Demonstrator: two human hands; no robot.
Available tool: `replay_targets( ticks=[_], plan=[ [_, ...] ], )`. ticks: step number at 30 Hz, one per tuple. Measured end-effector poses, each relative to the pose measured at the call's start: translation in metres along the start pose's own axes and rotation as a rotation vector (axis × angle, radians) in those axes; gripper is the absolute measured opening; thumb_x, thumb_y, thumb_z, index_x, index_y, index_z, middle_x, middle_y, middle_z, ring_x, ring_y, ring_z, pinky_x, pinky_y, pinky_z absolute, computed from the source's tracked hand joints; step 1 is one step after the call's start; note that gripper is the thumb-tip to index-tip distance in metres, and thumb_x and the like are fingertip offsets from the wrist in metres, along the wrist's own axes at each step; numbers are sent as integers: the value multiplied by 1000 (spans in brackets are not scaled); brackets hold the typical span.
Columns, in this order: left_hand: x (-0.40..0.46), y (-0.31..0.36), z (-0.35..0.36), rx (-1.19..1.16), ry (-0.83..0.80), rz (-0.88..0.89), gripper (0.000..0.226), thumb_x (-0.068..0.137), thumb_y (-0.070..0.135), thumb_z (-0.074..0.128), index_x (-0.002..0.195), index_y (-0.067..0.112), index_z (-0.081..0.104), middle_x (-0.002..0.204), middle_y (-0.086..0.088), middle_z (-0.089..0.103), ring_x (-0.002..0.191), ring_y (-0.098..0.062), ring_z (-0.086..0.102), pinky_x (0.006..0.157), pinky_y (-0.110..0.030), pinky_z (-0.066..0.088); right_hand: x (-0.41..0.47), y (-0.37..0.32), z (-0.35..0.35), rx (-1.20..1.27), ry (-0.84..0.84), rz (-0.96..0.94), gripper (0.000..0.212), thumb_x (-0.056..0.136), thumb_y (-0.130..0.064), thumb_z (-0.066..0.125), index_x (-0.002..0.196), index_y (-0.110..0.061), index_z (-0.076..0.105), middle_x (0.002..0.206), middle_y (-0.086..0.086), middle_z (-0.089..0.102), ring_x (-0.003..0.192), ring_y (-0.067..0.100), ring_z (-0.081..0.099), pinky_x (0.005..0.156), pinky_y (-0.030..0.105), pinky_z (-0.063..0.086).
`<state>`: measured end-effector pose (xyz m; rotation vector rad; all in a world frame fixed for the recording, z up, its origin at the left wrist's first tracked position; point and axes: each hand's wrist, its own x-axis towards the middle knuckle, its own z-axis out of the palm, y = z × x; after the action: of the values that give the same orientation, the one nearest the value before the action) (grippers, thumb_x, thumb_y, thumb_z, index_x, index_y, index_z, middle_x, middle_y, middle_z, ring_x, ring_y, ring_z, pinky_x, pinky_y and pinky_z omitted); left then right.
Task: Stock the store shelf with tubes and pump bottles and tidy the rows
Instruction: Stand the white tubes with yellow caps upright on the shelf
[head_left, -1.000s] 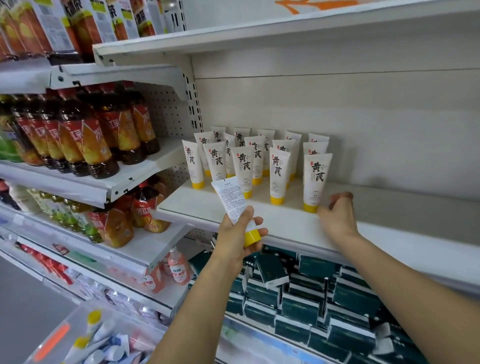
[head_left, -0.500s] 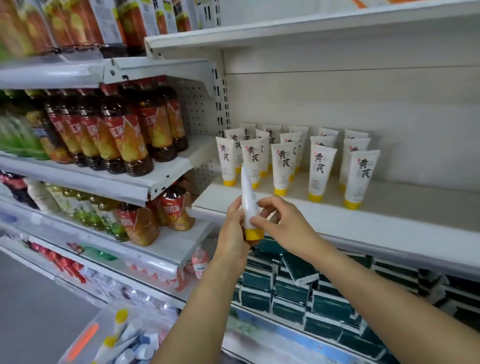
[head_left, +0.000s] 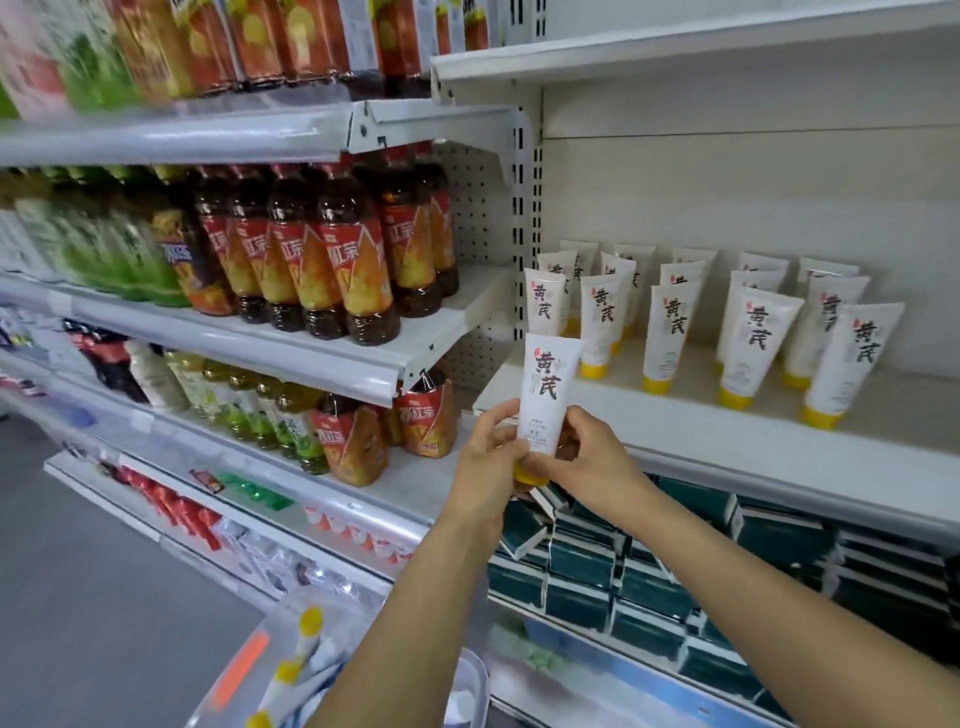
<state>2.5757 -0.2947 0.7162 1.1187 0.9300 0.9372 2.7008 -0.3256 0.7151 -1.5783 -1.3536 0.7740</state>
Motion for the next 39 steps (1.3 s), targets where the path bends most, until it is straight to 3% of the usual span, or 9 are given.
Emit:
replay_targets(
  ticks=[3,6,11,16,19,24,31,39],
  plan=[
    [10,6,-5,-13,13,13,41,92,-2,50,117,30,60,109,-6,64,105,-24,64,87,-47,57,14,-7,4,7,-1,-12,53,76,-28,80,120,-21,51,103,-10,64,90,0,63,69,17,51],
    [27,13,-7,-28,27,40,40,93,1,52,121,27,61,112,-6,67,103,-24,66,81,-42,58,36,-11,4,9,25,-36,53,76,-25,80,121,-18,53,102,-8,66,90,1,63,73,19,53],
    [57,26,-9,4,60,52,32,94,14,56,122,29,61,113,3,69,109,-15,62,99,-38,47,77,-10,1,-17,51,-56,58,73,-23,84,121,-18,53,109,-3,67,97,9,64,80,30,56],
    [82,33,-11,-30,84,30,36,98,24,51,134,23,49,120,0,64,113,-13,58,100,-29,43,109,-2,-2,-55,63,-34,55,77,-14,80,123,-14,50,116,3,65,105,18,62,81,26,48],
    [91,34,-10,-66,101,-10,37,101,27,45,137,20,45,123,-3,63,115,-16,57,100,-29,42,120,4,-1,-80,50,-32,53,78,-9,78,122,-13,50,114,1,63,103,15,59,82,24,46],
    [100,32,-9,-86,98,-71,41,103,29,40,142,15,41,128,-8,59,116,-21,57,107,-36,41,130,11,-1,-106,12,-75,53,77,-4,76,122,-16,50,108,-3,62,97,9,59,69,10,42],
    [102,31,-9,-109,96,-97,39,103,28,42,140,16,42,123,-6,62,112,-20,60,105,-39,45,133,13,-3,-79,-23,-53,56,82,-4,72,130,-16,45,113,-3,60,100,10,57,71,12,42],
    [91,31,-11,-149,189,-93,17,102,25,46,118,20,51,113,-4,64,106,-19,61,96,-37,51,128,18,-1,-113,59,-4,50,79,-11,76,121,-13,49,104,-1,62,96,16,62,87,31,51]
  ],
)
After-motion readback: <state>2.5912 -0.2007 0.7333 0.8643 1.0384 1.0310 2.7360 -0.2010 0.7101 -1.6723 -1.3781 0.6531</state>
